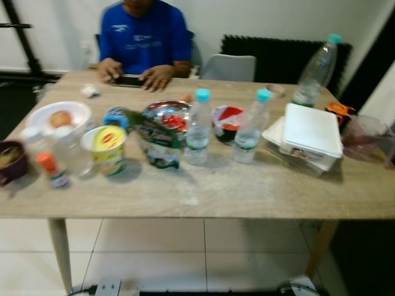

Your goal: Restocking fridge

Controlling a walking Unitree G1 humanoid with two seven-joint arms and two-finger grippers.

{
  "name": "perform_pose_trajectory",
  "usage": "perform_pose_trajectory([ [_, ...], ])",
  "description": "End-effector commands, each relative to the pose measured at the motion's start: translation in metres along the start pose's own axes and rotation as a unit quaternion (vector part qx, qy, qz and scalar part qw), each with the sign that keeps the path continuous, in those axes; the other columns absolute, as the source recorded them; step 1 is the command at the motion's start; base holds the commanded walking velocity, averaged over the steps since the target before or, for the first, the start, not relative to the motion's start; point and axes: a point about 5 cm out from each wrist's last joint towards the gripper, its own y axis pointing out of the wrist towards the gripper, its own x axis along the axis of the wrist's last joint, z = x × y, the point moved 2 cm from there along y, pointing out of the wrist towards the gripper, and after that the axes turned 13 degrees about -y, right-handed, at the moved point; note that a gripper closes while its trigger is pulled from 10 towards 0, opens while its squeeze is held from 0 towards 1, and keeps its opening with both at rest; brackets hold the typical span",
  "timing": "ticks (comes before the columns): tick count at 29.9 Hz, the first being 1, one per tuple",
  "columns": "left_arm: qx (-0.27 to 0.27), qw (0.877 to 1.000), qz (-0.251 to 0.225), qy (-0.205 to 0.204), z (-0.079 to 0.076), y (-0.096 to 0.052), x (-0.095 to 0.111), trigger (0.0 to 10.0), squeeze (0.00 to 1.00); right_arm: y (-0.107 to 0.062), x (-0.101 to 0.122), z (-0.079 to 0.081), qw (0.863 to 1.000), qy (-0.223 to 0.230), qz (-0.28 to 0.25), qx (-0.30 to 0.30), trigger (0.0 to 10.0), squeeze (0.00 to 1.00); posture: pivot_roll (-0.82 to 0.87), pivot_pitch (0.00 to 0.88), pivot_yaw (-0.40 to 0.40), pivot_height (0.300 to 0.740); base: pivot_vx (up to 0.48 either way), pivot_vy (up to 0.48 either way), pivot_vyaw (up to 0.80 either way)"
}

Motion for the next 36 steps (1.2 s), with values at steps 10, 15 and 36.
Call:
perform_pose_trajectory([
  [10, -0.018, 1.0, 0.0, 0.016, -0.021, 0.004, 0.005, 10.0, 0.0, -0.001, -0.006, -0.007, 1.0, 0.001, 0.002, -0.014, 10.0, 0.0, -0.04, 0.0, -0.029, 0.74, 0.0, -0.142, -0.16],
  [15, -0.013, 1.0, -0.002, 0.007, -0.02, 0.004, 0.005, 10.0, 0.0, -0.001, -0.005, -0.008, 1.0, 0.0, 0.0, -0.015, 10.0, 0.0, -0.04, 0.0, -0.029, 0.74, 0.0, -0.378, 0.0],
  [36, -0.01, 1.0, 0.0, 0.011, -0.007, 0.001, 0.003, 10.0, 0.0, -0.001, 0.0, -0.014, 1.0, -0.003, -0.007, -0.018, 10.0, 0.0, -0.04, 0.0, -0.029, 0.74, 0.0, -0.131, 0.0],
])
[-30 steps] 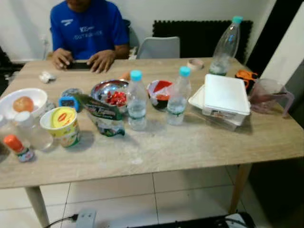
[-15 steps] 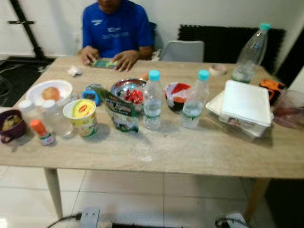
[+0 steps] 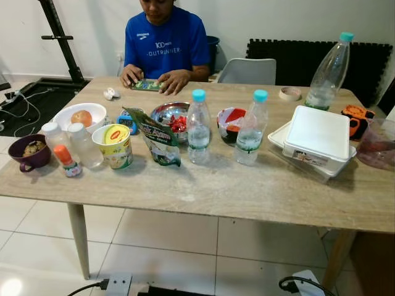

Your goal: Restocking fridge

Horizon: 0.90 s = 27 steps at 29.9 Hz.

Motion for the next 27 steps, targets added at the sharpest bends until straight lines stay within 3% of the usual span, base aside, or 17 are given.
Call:
perform_pose_trajectory([
  [1, 0.007, 1.0, -0.004, -0.002, 0.002, 0.0, 0.001, 10.0, 0.0, -0.001, -0.003, -0.006, 1.0, -0.003, 0.0, -0.006, 10.0, 0.0, -0.04, 0.0, -0.029, 0.74, 0.0, -0.349, 0.0],
  [9, 0.011, 1.0, -0.006, 0.0, -0.002, 0.001, 0.001, 10.0, 0.0, -0.004, -0.028, -0.015, 1.0, -0.005, 0.017, -0.011, 10.0, 0.0, -0.04, 0.0, -0.032, 0.74, 0.0, -0.087, 0.0],
  [21, 0.011, 1.0, -0.008, -0.002, 0.003, 0.0, 0.001, 10.0, 0.0, -0.003, -0.019, -0.012, 1.0, -0.017, 0.0, -0.013, 10.0, 0.0, -0.04, 0.0, -0.033, 0.74, 0.0, 0.0, 0.0],
  [23, 0.005, 1.0, 0.0, 0.016, 0.006, -0.001, 0.0, 10.0, 0.0, -0.002, -0.012, -0.015, 1.0, -0.018, -0.008, -0.015, 10.0, 0.0, -0.04, 0.0, -0.033, 0.74, 0.0, -0.469, 0.0],
  [27, 0.005, 1.0, -0.001, 0.011, 0.003, -0.001, 0.0, 10.0, 0.0, -0.002, -0.01, -0.016, 1.0, -0.018, -0.01, -0.015, 10.0, 0.0, -0.04, 0.0, -0.032, 0.74, 0.0, -0.469, 0.0],
])
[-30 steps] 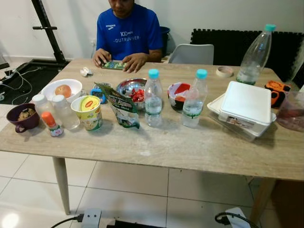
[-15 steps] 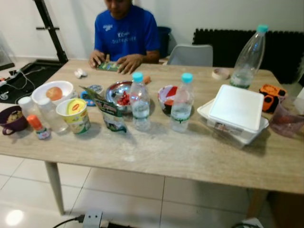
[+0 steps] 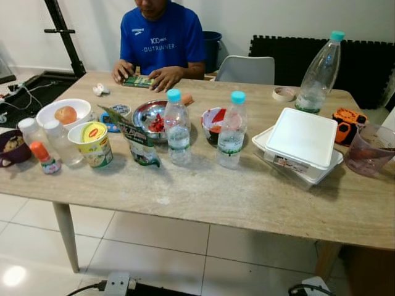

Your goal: Restocking fridge

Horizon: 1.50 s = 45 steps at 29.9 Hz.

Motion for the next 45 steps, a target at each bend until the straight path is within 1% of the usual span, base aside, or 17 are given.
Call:
perform_pose_trajectory([
  [1, 0.001, 1.0, -0.002, 0.0, -0.001, 0.0, 0.001, 10.0, 0.0, 0.0, 0.004, -0.002, 1.0, -0.008, -0.005, -0.002, 10.0, 0.0, -0.04, 0.0, -0.032, 0.74, 0.0, -0.469, 0.0],
  [10, 0.02, 0.999, -0.014, -0.023, -0.003, 0.001, 0.004, 10.0, 0.0, 0.001, 0.009, 0.0, 1.0, -0.009, -0.012, 0.002, 10.0, 0.0, -0.04, 0.0, -0.032, 0.74, 0.0, -0.052, 0.0],
  [17, 0.064, 0.995, -0.033, -0.072, 0.014, -0.001, 0.01, 10.0, 0.0, 0.001, 0.019, -0.003, 0.999, 0.0, -0.036, 0.005, 10.0, 0.0, -0.04, 0.0, -0.033, 0.74, 0.0, 0.0, 0.0],
  [19, 0.072, 0.993, -0.037, -0.083, 0.019, -0.002, 0.011, 10.0, 0.0, 0.0, 0.029, -0.002, 0.998, 0.013, -0.064, 0.019, 10.0, 0.0, -0.04, 0.0, -0.033, 0.74, 0.0, 0.0, 0.0],
  [22, 0.1, 0.986, -0.052, -0.123, 0.034, -0.005, 0.015, 10.0, 0.0, -0.004, 0.062, 0.009, 0.981, 0.029, -0.163, 0.105, 10.0, 0.0, -0.04, 0.0, -0.03, 0.74, 0.0, 0.0, 0.0],
  [24, 0.113, 0.982, -0.057, -0.143, 0.04, -0.007, 0.016, 10.0, 0.0, -0.006, 0.065, 0.011, 0.977, 0.019, -0.173, 0.12, 10.0, 0.0, -0.04, 0.0, -0.031, 0.74, 0.0, 0.0, 0.0],
  [30, 0.138, 0.974, -0.067, -0.168, 0.051, -0.01, 0.019, 10.0, 0.0, -0.008, 0.066, 0.01, 0.971, 0.017, -0.181, 0.154, 10.0, 0.0, -0.04, 0.0, -0.034, 0.74, 0.0, 0.0, 0.0],
  [33, 0.153, 0.965, -0.076, -0.201, 0.057, -0.012, 0.02, 10.0, 0.0, -0.008, 0.061, 0.011, 0.97, 0.02, -0.177, 0.167, 10.0, 0.0, -0.04, 0.0, -0.035, 0.74, 0.0, 0.0, 0.0],
  [35, 0.154, 0.962, -0.08, -0.209, 0.059, -0.012, 0.021, 10.0, 0.0, -0.005, 0.047, 0.008, 0.982, -0.009, -0.138, 0.131, 10.0, 0.0, -0.04, 0.0, -0.033, 0.74, 0.0, 0.0, 0.0],
  [37, 0.155, 0.962, -0.081, -0.211, 0.059, -0.012, 0.022, 10.0, 0.0, -0.004, 0.044, 0.006, 0.984, -0.017, -0.128, 0.122, 10.0, 0.0, -0.04, 0.0, -0.033, 0.74, 0.0, 0.0, 0.0],
  [38, 0.174, 0.945, -0.115, -0.253, 0.071, -0.017, 0.033, 10.0, 0.0, -0.002, 0.025, 0.001, 0.992, -0.027, -0.083, 0.088, 10.0, 0.0, -0.04, 0.0, -0.033, 0.74, 0.0, 0.0, 0.0],
  [39, 0.174, 0.945, -0.115, -0.253, 0.071, -0.017, 0.033, 10.0, 0.0, -0.002, 0.025, 0.001, 0.992, -0.027, -0.083, 0.088, 10.0, 0.0, -0.04, 0.0, -0.033, 0.74, 0.0, 0.0, 0.0],
  [41, 0.206, 0.916, -0.157, -0.307, 0.092, -0.025, 0.047, 10.0, 0.0, -0.002, 0.012, 0.002, 0.995, -0.029, -0.058, 0.08, 10.0, 0.0, -0.04, 0.0, -0.033, 0.74, 0.0, 0.0, 0.0],
  [42, 0.206, 0.916, -0.157, -0.307, 0.092, -0.025, 0.047, 10.0, 0.0, -0.002, 0.012, 0.002, 0.995, -0.029, -0.058, 0.08, 10.0, 0.0, -0.04, 0.0, -0.033, 0.74, 0.0, 0.0, 0.0],
  [43, 0.222, 0.904, -0.171, -0.323, 0.102, -0.03, 0.052, 10.0, 0.0, -0.002, 0.009, 0.004, 0.995, -0.026, -0.055, 0.083, 10.0, 0.0, -0.05, 0.0, -0.033, 0.74, 0.0, 0.0, 0.0],
  [44, 0.243, 0.889, -0.187, -0.342, 0.114, -0.036, 0.056, 10.0, 0.0, -0.002, 0.006, 0.005, 0.995, -0.022, -0.05, 0.084, 10.0, 0.0, -0.05, 0.0, -0.033, 0.74, 0.0, 0.0, 0.0],
  [45, 0.267, 0.865, -0.209, -0.371, 0.131, -0.045, 0.062, 10.0, 0.0, -0.003, 0.004, 0.006, 0.995, -0.02, -0.046, 0.085, 10.0, 0.0, -0.05, 0.0, -0.033, 0.74, 0.0, 0.0, 0.0],
])
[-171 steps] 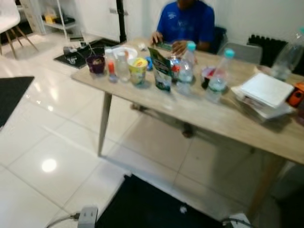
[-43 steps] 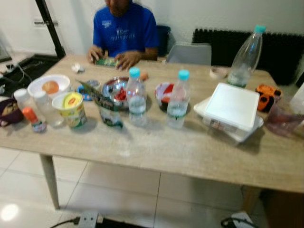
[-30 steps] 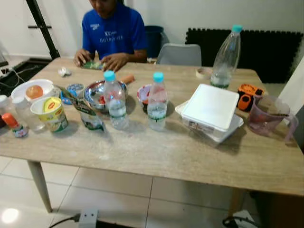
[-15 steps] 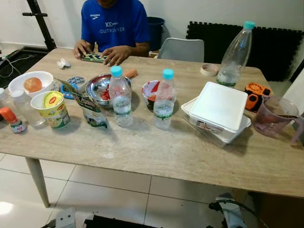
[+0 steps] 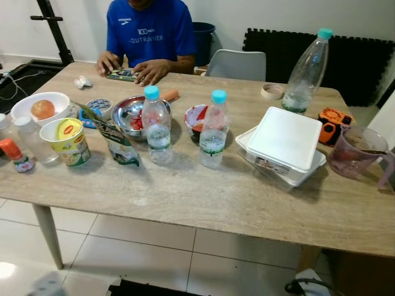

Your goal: Restocking fridge

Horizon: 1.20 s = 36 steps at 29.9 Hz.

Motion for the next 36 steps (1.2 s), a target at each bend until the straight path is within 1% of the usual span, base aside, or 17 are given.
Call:
perform_pose_trajectory([
  [1, 0.031, 0.999, -0.027, -0.031, 0.013, 0.002, 0.016, 10.0, 0.0, 0.0, -0.003, 0.002, 1.0, 0.005, 0.007, 0.001, 10.0, 0.0, -0.05, 0.0, -0.033, 0.74, 0.0, 0.0, 0.0],
  [4, 0.065, 0.991, -0.074, -0.091, 0.028, 0.005, 0.048, 10.0, 0.0, 0.0, -0.007, 0.003, 1.0, 0.006, 0.013, 0.003, 10.0, 0.0, -0.05, 0.0, -0.034, 0.74, 0.0, 0.0, 0.0],
  [7, 0.069, 0.959, -0.185, -0.205, 0.041, 0.002, 0.124, 10.0, 0.0, -0.001, -0.01, 0.005, 1.0, 0.002, 0.022, 0.004, 10.0, 0.0, -0.04, 0.0, -0.035, 0.74, 0.0, 0.0, 0.0],
  [9, 0.069, 0.959, -0.185, -0.205, 0.041, 0.002, 0.124, 10.0, 0.0, -0.001, -0.01, 0.005, 1.0, 0.002, 0.022, 0.004, 10.0, 0.0, -0.04, 0.0, -0.035, 0.74, 0.0, 0.0, 0.0],
  [11, 0.053, 0.934, -0.261, -0.238, 0.039, -0.007, 0.172, 10.0, 0.0, 0.0, -0.01, 0.006, 1.0, 0.0, 0.024, 0.003, 10.0, 0.0, -0.05, 0.0, -0.036, 0.74, 0.0, 0.0, 0.0],
  [12, 0.053, 0.934, -0.261, -0.238, 0.039, -0.007, 0.172, 10.0, 0.0, 0.0, -0.01, 0.006, 1.0, 0.0, 0.024, 0.003, 10.0, 0.0, -0.05, 0.0, -0.036, 0.74, 0.0, 0.0, 0.0],
  [15, -0.011, 0.871, -0.424, -0.248, 0.016, -0.048, 0.274, 10.0, 0.0, 0.001, -0.006, 0.006, 1.0, -0.005, 0.02, 0.005, 10.0, 0.0, -0.04, 0.0, -0.038, 0.74, 0.0, 0.0, 0.0],
  [17, -0.059, 0.835, -0.479, -0.263, 0.002, -0.071, 0.308, 10.0, 0.0, 0.001, -0.003, 0.007, 1.0, -0.007, 0.017, 0.006, 10.0, 0.0, -0.04, 0.0, -0.037, 0.74, 0.0, 0.0, 0.0],
  [18, -0.059, 0.835, -0.479, -0.263, 0.002, -0.071, 0.308, 10.0, 0.0, 0.001, -0.003, 0.007, 1.0, -0.007, 0.017, 0.006, 10.0, 0.0, -0.04, 0.0, -0.037, 0.74, 0.0, 0.0, 0.0],
  [20, -0.155, 0.785, -0.544, -0.251, -0.029, -0.107, 0.345, 10.0, 0.0, 0.002, -0.001, 0.008, 1.0, -0.009, 0.015, 0.007, 10.0, 0.0, -0.04, 0.0, -0.037, 0.74, 0.0, 0.0, 0.0],
  [23, -0.25, 0.742, -0.577, -0.231, -0.058, -0.134, 0.362, 10.0, 0.22, 0.002, 0.0, 0.009, 1.0, -0.01, 0.015, 0.01, 10.0, 0.0, -0.04, 0.0, -0.037, 0.74, 0.0, 0.0, 0.0],
  [24, -0.292, 0.726, -0.581, -0.223, -0.07, -0.144, 0.365, 10.0, 1.0, 0.003, 0.0, 0.01, 1.0, -0.011, 0.015, 0.011, 10.0, 0.0, -0.04, 0.0, -0.038, 0.74, 0.0, 0.0, 0.0],
  [26, -0.292, 0.726, -0.581, -0.223, -0.07, -0.144, 0.365, 10.0, 1.0, 0.003, 0.0, 0.01, 1.0, -0.011, 0.015, 0.011, 10.0, 0.0, -0.04, 0.0, -0.038, 0.74, 0.0, 0.0, 0.0],
  [27, -0.388, 0.685, -0.584, -0.197, -0.1, -0.168, 0.37, 10.0, 1.0, 0.003, 0.0, 0.012, 1.0, -0.013, 0.016, 0.014, 10.0, 0.0, -0.04, 0.0, -0.039, 0.74, 0.0, 0.0, 0.0],
  [28, -0.388, 0.685, -0.584, -0.197, -0.1, -0.168, 0.37, 10.0, 1.0, 0.003, 0.0, 0.012, 1.0, -0.013, 0.016, 0.014, 10.0, 0.0, -0.04, 0.0, -0.039, 0.74, 0.0, 0.0, 0.0],
  [32, -0.549, 0.625, -0.538, -0.136, -0.166, -0.201, 0.353, 10.0, 1.0, 0.004, 0.001, 0.017, 1.0, -0.018, 0.017, 0.019, 10.0, 0.0, -0.04, 0.0, -0.04, 0.74, 0.0, 0.0, 0.0],
  [36, -0.622, 0.612, -0.476, -0.113, -0.212, -0.207, 0.326, 10.0, 1.0, 0.006, 0.004, 0.021, 0.999, -0.019, 0.017, 0.021, 10.0, 0.0, -0.05, 0.0, -0.038, 0.74, 0.0, 0.0, 0.0],
])
